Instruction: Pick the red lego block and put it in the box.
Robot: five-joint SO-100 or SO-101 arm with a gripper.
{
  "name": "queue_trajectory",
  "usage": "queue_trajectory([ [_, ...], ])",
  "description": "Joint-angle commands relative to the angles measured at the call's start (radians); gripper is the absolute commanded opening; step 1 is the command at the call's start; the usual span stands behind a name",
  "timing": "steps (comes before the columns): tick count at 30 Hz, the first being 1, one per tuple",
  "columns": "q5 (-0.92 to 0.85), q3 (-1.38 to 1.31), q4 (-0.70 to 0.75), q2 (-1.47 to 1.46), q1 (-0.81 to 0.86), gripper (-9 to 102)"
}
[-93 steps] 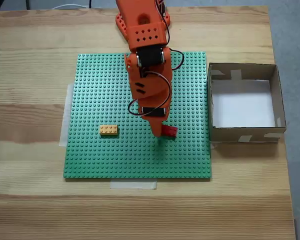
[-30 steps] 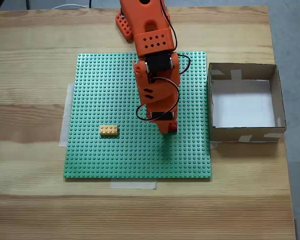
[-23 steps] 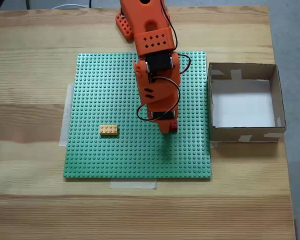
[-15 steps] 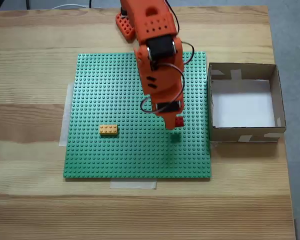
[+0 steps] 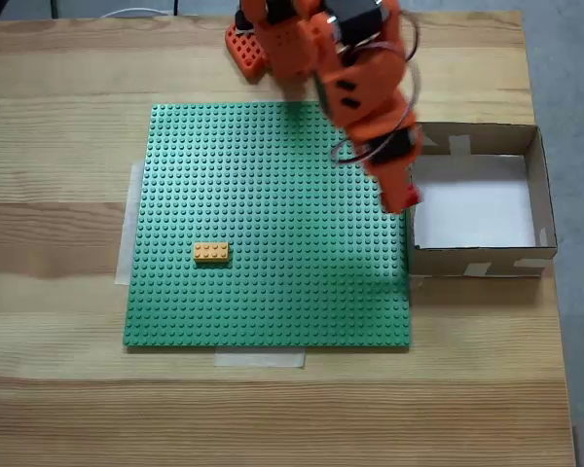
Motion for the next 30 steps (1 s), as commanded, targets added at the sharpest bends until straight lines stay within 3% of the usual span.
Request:
queue_trajectory([
  [1,-0.008,-0.074,0.008,0.028,-0.057,3],
  [12,-0.078,-0.046,-0.041,-0.025,-0.265,3],
  [30,-0.074,-0.201,-0.166,-0.465,-0.284,4],
])
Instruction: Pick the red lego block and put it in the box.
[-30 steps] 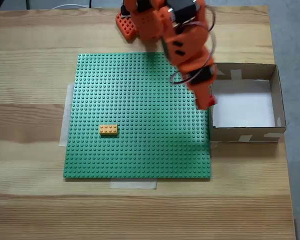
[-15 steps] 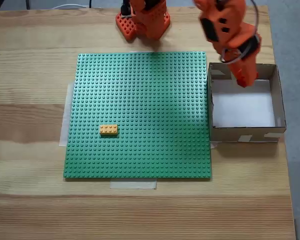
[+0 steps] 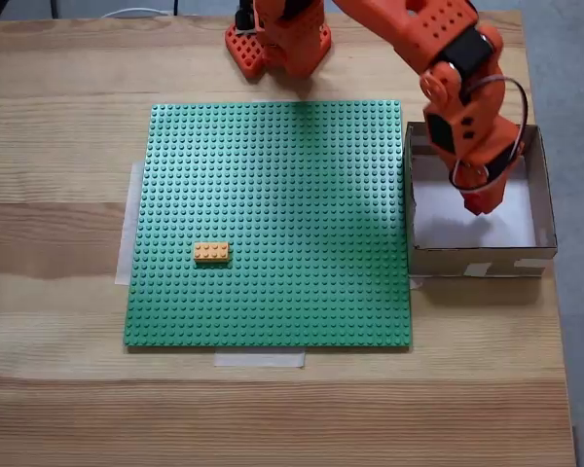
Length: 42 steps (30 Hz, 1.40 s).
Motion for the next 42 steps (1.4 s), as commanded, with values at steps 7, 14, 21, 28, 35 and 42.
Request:
queue_trajectory([
  [7,-0.021,-0.049,-0.011,-0.067,-0.055,5],
  [14,-0.009,-0.06,-0.018,-0.107,-0.049,5],
  [21,-0.014,-0.06,-0.031,-0.123,-0.043,5],
  [28,-0.034,0.003,-0.043,-0.003,-0.04,22],
  [35,-0.092,0.225,-0.075,0.394,-0.037,25],
  [42,-0.11,0.495,-0.075,0.862,0.135,21],
])
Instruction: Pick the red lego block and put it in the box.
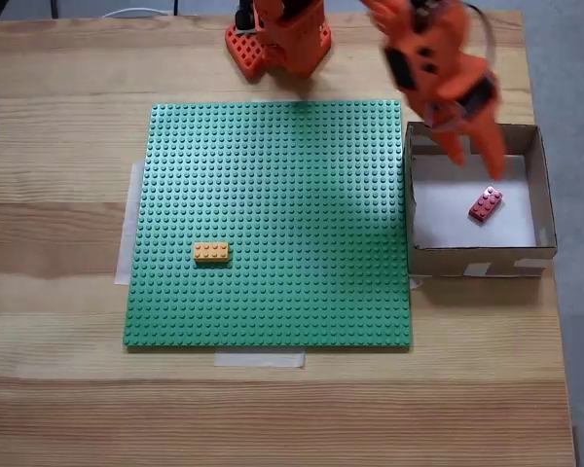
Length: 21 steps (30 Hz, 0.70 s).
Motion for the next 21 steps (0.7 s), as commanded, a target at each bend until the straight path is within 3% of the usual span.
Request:
queue_trajectory([
  [1,0.0,0.103,-0.02,0.295,0.126,20],
  [10,0.038,0.419,-0.222,0.781,0.604,15],
  [14,0.04,0.597,-0.229,0.989,0.649,9],
  [16,0.064,0.742,-0.15,1.221,0.673,2],
  [21,0.055,0.91,-0.107,1.345,0.695,-1],
])
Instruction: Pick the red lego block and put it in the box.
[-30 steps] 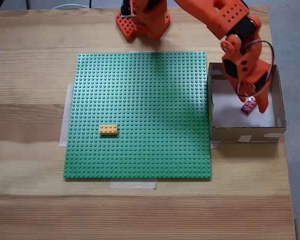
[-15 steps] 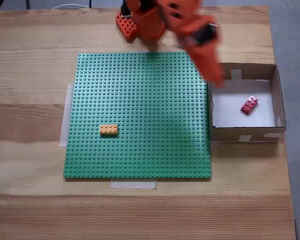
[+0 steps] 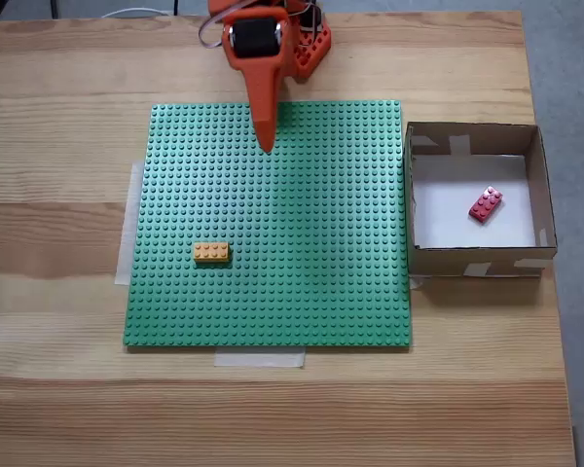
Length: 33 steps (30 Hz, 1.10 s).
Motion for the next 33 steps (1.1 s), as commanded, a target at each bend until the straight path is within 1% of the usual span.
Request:
queue_trajectory([
  [1,-0.015,0.075,0.012,0.054,0.02,-1],
  [4,-0.015,0.13,-0.012,0.054,0.038,-1],
  [7,-0.029,0.218,-0.077,0.054,0.038,-1],
  [17,-0.055,0.374,-0.169,0.054,0.041,-1],
  [23,-0.086,0.4,-0.155,0.054,0.035,-1],
  [29,-0.114,0.402,-0.1,0.054,0.041,-1],
  [33,-0.107,0.403,-0.089,0.054,0.044,-1],
])
